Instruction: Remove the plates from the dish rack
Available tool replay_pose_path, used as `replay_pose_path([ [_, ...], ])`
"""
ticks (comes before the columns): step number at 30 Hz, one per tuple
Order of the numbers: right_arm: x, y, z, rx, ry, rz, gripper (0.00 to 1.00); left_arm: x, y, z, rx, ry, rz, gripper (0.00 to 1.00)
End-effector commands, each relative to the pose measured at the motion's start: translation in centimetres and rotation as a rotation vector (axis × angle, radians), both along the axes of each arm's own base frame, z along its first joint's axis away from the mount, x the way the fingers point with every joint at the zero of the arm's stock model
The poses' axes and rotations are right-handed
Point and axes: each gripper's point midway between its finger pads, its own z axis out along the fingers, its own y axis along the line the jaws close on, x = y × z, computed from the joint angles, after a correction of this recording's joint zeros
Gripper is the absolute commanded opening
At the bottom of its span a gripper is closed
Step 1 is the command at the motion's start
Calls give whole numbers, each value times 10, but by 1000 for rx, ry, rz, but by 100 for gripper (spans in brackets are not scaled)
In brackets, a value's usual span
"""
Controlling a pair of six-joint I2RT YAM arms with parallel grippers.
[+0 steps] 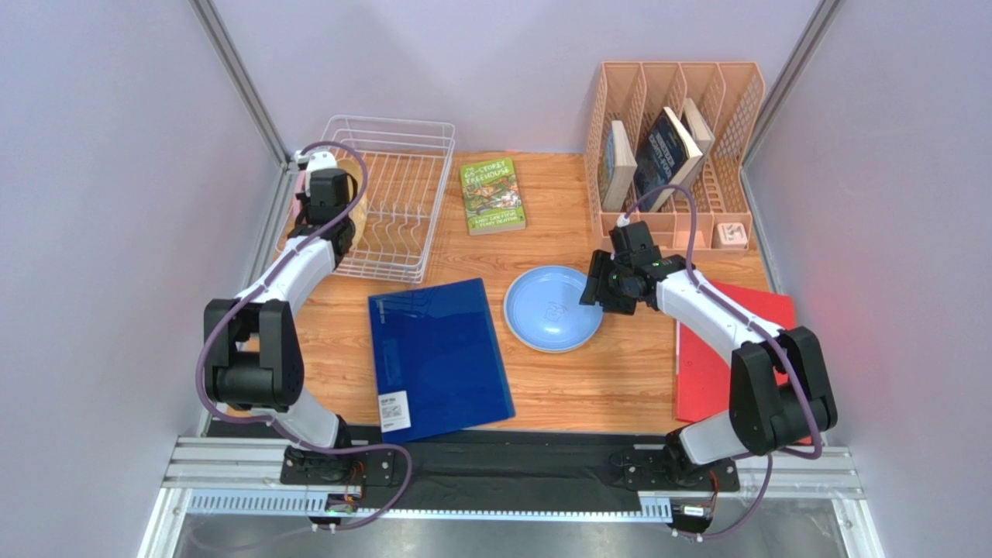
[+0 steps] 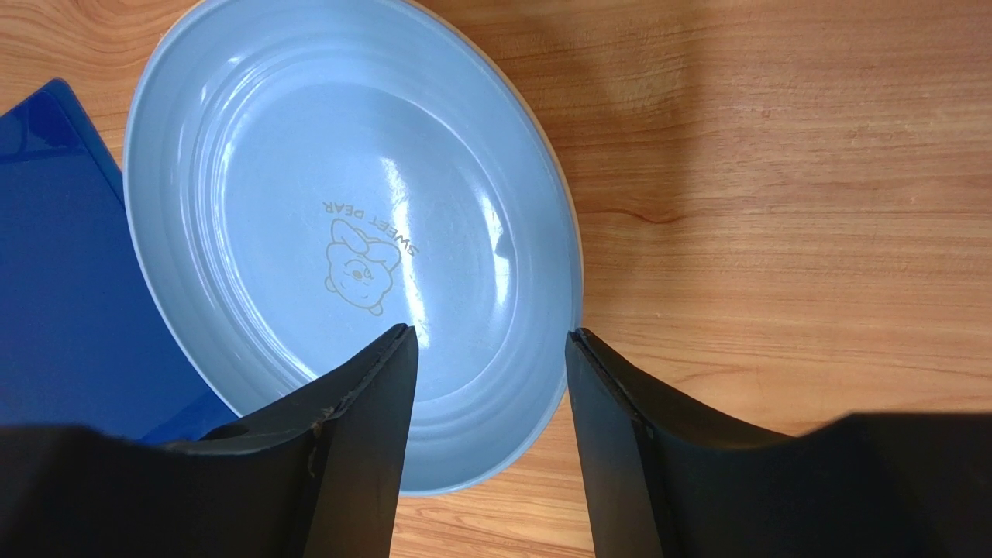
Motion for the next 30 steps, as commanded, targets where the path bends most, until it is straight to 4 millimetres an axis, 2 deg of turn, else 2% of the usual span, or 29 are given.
replay_pose_path([
  [1, 15, 7, 18, 27, -69, 11, 55, 13, -21, 23, -162, -109, -11, 3],
  [5, 15, 7, 18, 26, -67, 9, 55, 14, -25, 25, -193, -107, -13, 0],
  [9, 15, 7, 17, 31, -66, 8, 55, 10, -24, 38, -189, -135, -14, 0],
  [15, 14, 10, 12, 36, -50, 15, 55, 0, -11, 59, -122, -198, 41, 0],
  [19, 14, 10, 11, 35, -46, 18, 55, -7, -2, 60, -56, -201, 95, 0],
  [24, 14, 10, 7, 32, -38, 18, 55, -12, -1, 50, 18, -182, 154, 0],
  [30, 13, 10, 4, 25, -28, 24, 55, -22, -8, 66, 174, -223, 250, 0],
])
